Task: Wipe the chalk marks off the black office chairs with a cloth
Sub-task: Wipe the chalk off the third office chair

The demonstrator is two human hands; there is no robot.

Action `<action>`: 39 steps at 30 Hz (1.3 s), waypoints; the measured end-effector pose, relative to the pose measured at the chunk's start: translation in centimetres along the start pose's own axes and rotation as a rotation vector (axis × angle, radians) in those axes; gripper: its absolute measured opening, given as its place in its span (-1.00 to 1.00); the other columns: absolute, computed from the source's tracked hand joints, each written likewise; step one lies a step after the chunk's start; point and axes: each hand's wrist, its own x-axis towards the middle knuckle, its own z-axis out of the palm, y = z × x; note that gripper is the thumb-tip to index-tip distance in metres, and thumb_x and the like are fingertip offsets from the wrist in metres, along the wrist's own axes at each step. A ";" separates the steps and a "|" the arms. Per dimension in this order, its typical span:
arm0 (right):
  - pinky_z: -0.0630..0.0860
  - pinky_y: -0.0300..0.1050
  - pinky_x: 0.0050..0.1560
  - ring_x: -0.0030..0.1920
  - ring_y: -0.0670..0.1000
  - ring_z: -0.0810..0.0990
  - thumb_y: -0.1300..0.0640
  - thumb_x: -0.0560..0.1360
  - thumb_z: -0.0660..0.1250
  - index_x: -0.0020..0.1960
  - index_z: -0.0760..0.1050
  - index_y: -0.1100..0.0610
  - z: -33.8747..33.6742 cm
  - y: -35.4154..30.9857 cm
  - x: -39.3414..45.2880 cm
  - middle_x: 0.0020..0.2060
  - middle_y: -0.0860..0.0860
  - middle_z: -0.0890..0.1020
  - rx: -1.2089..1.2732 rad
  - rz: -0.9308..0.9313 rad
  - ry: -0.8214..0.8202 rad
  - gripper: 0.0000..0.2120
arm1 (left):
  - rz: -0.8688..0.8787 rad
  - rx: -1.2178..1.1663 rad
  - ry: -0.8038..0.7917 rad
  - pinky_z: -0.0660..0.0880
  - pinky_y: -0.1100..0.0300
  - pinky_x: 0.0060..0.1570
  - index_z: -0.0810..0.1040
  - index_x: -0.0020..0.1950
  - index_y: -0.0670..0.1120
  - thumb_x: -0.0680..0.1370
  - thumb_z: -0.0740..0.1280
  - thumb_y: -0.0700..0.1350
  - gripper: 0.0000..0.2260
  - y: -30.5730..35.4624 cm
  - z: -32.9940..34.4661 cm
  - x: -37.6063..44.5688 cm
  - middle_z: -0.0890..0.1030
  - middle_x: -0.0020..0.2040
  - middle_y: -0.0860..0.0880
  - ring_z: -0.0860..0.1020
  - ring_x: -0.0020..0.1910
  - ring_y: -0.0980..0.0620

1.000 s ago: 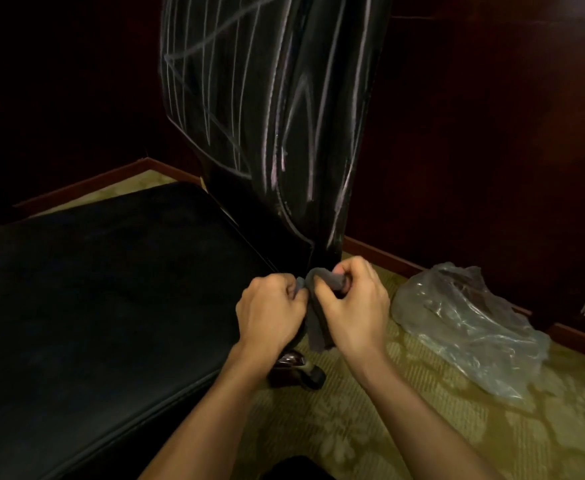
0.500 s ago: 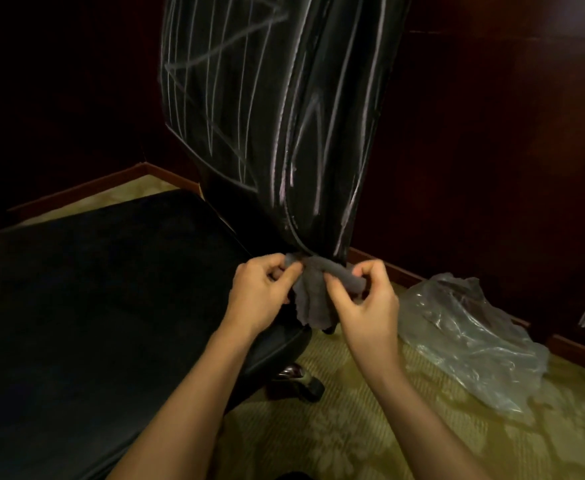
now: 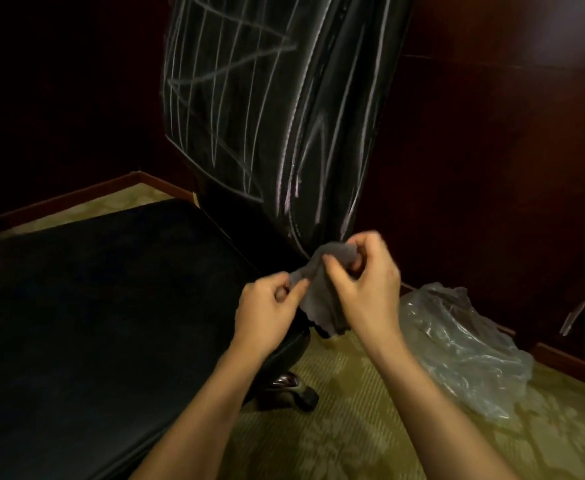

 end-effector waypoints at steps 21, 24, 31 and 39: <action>0.50 -0.27 -0.16 -0.17 -0.20 0.58 0.23 0.54 0.40 0.01 0.45 0.09 -2.2 1.2 1.9 -0.19 -0.20 0.59 0.382 0.055 -0.156 -0.85 | -0.002 -0.175 0.280 0.62 -0.09 -0.34 0.51 -0.28 -0.10 0.57 0.41 -0.10 -0.75 6.6 1.0 -2.2 0.59 -0.47 -0.01 0.60 -0.48 0.11; 0.48 -0.26 -0.14 -0.17 -0.20 0.55 0.24 0.52 0.43 -0.03 0.45 0.03 -2.9 -0.8 4.7 -0.22 -0.22 0.57 0.394 0.007 -0.089 -0.81 | 0.122 -0.214 0.348 0.63 -0.08 -0.33 0.53 -0.14 -0.01 0.59 0.39 -0.09 -0.88 9.0 0.7 -1.0 0.61 -0.44 0.02 0.61 -0.47 0.12; 0.56 -0.12 0.04 0.02 -0.05 0.61 0.18 0.54 0.41 0.06 0.43 0.00 -4.0 -5.2 10.2 -0.05 -0.04 0.59 0.414 -0.120 0.032 -0.81 | 0.268 -0.163 0.389 0.63 0.00 -0.29 0.51 -0.13 -0.05 0.60 0.37 -0.07 -0.87 13.6 -0.1 1.5 0.62 -0.43 0.05 0.62 -0.45 0.18; 0.56 -0.02 -0.01 -0.06 -0.04 0.59 0.21 0.52 0.43 0.01 0.46 0.08 -3.3 -2.4 7.1 -0.13 -0.04 0.58 0.227 -0.179 0.006 -0.83 | 0.194 -0.293 0.455 0.65 -0.06 -0.31 0.53 -0.08 -0.05 0.58 0.39 -0.09 -0.92 10.4 1.7 -0.8 0.66 -0.33 0.06 0.67 -0.34 0.14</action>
